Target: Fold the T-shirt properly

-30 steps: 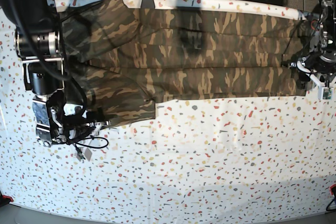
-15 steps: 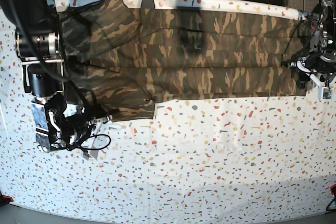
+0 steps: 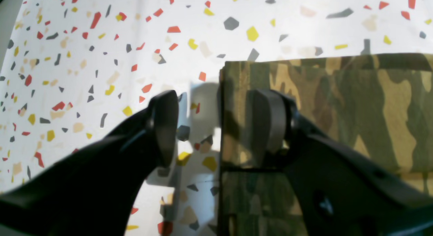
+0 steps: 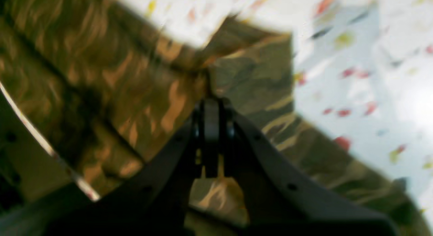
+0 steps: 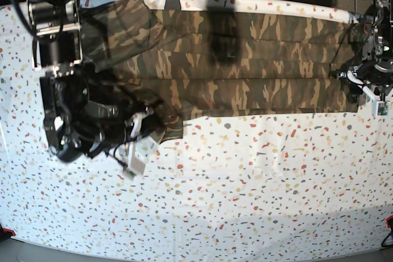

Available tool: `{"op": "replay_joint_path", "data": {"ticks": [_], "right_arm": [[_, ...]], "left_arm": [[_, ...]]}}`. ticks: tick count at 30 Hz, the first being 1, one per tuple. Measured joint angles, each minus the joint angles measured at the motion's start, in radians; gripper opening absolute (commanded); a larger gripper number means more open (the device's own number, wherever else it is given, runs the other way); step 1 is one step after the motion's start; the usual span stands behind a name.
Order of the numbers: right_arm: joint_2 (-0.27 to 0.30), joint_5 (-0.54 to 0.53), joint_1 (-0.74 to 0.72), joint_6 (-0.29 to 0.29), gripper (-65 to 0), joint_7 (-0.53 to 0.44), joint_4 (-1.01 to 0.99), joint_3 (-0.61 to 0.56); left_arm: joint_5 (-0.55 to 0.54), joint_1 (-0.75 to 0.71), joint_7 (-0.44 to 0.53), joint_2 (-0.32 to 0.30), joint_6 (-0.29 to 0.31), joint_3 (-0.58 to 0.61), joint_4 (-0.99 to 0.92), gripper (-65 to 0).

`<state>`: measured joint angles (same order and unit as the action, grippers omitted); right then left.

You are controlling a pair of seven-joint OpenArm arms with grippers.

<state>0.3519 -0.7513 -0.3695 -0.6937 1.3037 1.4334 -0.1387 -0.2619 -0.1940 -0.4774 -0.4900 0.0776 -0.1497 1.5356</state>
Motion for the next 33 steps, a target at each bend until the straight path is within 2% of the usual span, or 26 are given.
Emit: {"op": "replay_joint_path", "data": {"ticks": [12,18,24,25,28,30,33], "right_arm": [[0.001,0.008,0.346,0.000,-65.0,0.004,0.360,0.001],[0.000,0.008,0.424,0.000,-65.0,-0.013,0.437,0.001],[0.000,0.008,0.436,0.000,-65.0,-0.012,0.437,0.001],[0.000,0.008,0.436,0.000,-62.2,-0.012,0.437,0.001],[0.000,0.007,0.436,0.000,-45.0,-0.015,0.437,0.001],[0.000,-0.045,0.436,0.000,-36.9,-0.016,0.437,0.001],[0.000,-0.146,0.437,0.000,-34.1,-0.016,0.437,0.001]], "left_arm": [[0.000,0.000,-0.005,0.000,0.000,0.000,0.000,-31.0],[0.000,0.000,-0.005,0.000,0.000,0.000,0.000,-31.0],[0.000,0.000,-0.005,0.000,0.000,0.000,0.000,-31.0],[0.000,0.000,-0.005,0.000,0.000,0.000,0.000,-31.0],[0.000,0.000,-0.005,0.000,0.000,0.000,0.000,-31.0],[0.000,0.000,-0.005,0.000,0.000,0.000,0.000,-31.0],[0.000,0.000,-0.024,0.000,0.000,0.000,0.000,-31.0]]}}
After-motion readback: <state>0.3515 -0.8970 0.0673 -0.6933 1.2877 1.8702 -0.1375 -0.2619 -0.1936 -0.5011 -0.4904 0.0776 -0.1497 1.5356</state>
